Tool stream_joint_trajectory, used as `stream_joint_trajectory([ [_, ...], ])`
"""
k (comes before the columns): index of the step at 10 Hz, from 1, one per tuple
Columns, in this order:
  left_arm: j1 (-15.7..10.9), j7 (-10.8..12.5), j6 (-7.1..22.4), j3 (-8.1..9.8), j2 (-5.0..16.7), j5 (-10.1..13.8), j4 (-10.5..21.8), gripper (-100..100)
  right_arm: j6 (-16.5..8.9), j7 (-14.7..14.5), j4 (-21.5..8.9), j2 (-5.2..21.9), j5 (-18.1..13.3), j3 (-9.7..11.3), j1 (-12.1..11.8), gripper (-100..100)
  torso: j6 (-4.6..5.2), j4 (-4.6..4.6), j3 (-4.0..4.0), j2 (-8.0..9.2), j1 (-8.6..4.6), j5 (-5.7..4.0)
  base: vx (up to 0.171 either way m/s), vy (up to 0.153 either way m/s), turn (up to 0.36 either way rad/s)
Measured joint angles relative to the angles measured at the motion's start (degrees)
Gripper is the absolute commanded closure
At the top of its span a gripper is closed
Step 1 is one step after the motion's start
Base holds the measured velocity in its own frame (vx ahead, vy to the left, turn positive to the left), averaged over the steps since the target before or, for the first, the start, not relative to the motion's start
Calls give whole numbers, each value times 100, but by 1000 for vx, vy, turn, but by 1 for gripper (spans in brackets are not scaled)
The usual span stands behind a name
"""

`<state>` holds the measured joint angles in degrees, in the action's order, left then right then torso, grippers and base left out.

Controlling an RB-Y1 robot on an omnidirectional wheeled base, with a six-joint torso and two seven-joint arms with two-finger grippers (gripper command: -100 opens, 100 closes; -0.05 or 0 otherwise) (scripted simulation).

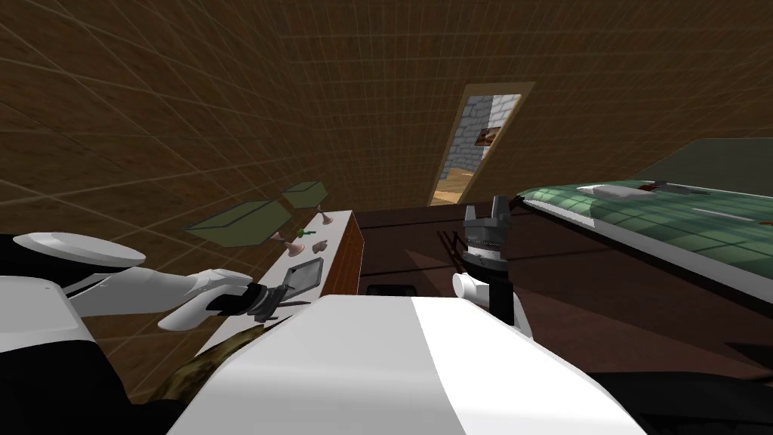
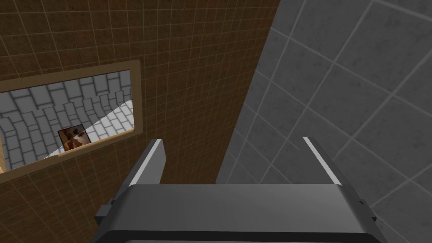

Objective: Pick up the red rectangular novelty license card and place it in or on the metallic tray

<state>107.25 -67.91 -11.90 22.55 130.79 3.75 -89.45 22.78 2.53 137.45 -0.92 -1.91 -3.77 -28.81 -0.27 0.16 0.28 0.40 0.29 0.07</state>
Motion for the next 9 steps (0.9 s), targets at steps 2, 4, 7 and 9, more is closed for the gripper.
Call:
stream_joint_trajectory([
  [2,0,10,0,0,-7,9,1,100,0,0,1,0,0,0,-1,0,3,-9,-19,-31,0,2,-5,0,8],
  [4,7,14,-2,-7,-8,8,-1,100,0,0,1,0,0,0,-1,0,8,-6,-19,-33,0,2,0,0,0],
  [7,-12,-60,-7,1,-60,-74,-22,100,1,0,1,0,0,-1,-4,0,-7,-14,-39,-70,2,-1,140,-2,254],
  [9,-73,-375,-32,-38,-303,-383,-105,100,1,0,2,0,0,-2,-6,0,-8,-31,-78,-135,-11,-5,322,-46,432],
])
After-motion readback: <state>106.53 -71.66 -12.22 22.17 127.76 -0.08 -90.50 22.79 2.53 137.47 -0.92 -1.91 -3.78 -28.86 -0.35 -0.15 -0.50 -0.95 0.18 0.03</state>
